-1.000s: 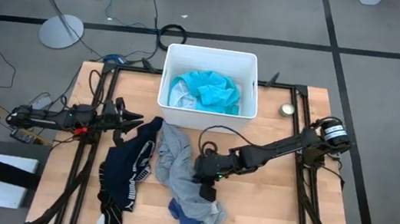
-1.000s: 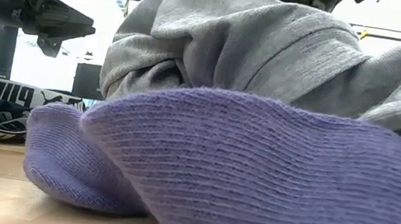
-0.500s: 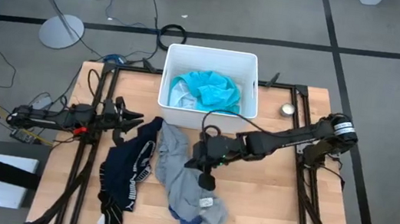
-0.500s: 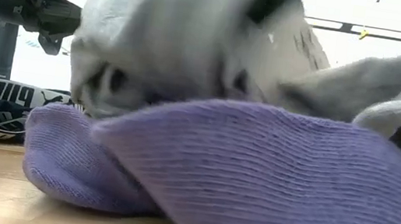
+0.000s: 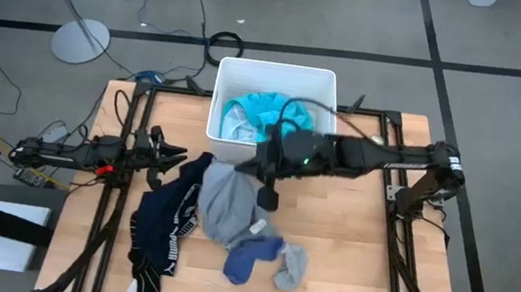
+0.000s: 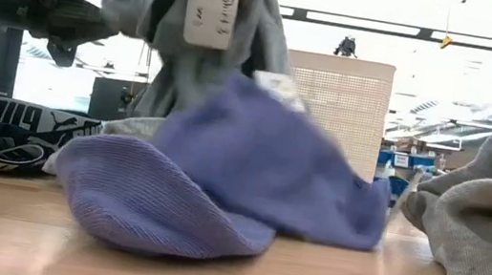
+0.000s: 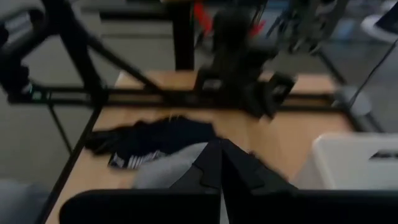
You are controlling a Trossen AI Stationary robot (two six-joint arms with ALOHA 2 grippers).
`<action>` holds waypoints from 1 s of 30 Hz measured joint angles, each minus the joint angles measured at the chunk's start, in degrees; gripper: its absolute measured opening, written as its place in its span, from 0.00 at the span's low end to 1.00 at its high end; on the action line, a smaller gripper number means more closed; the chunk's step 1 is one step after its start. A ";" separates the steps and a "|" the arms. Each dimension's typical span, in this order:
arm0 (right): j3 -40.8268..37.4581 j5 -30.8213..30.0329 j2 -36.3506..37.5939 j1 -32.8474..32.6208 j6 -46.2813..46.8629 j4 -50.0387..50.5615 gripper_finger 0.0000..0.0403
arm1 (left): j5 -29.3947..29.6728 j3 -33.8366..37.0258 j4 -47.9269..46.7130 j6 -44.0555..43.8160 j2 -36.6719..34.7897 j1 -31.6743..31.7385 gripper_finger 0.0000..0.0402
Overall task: Sort clothes
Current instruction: Put the gray shirt into the white laundry bin
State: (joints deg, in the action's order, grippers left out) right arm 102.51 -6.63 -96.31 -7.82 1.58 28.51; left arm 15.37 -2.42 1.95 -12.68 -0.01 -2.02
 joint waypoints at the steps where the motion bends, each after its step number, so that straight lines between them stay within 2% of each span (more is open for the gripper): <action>1: 1.28 0.00 0.00 0.47 -0.53 -0.09 0.00 | 0.01 0.00 -0.01 0.01 0.00 0.02 0.27; 20: 15.73 0.37 0.00 4.98 -6.40 -0.12 0.00 | 0.01 0.00 -0.10 0.02 0.00 0.00 0.27; 26: 17.14 0.35 -0.04 8.06 -9.01 -6.10 0.00 | 0.01 0.00 -0.10 0.00 0.00 0.00 0.27; 30: 17.62 1.03 -0.03 10.64 -9.42 -14.55 0.00 | 0.01 0.00 -0.10 0.01 0.00 0.02 0.27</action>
State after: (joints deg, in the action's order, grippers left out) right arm 120.14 -5.60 -96.34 2.82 -7.85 13.96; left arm 15.38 -2.42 1.85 -12.67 -0.01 -2.00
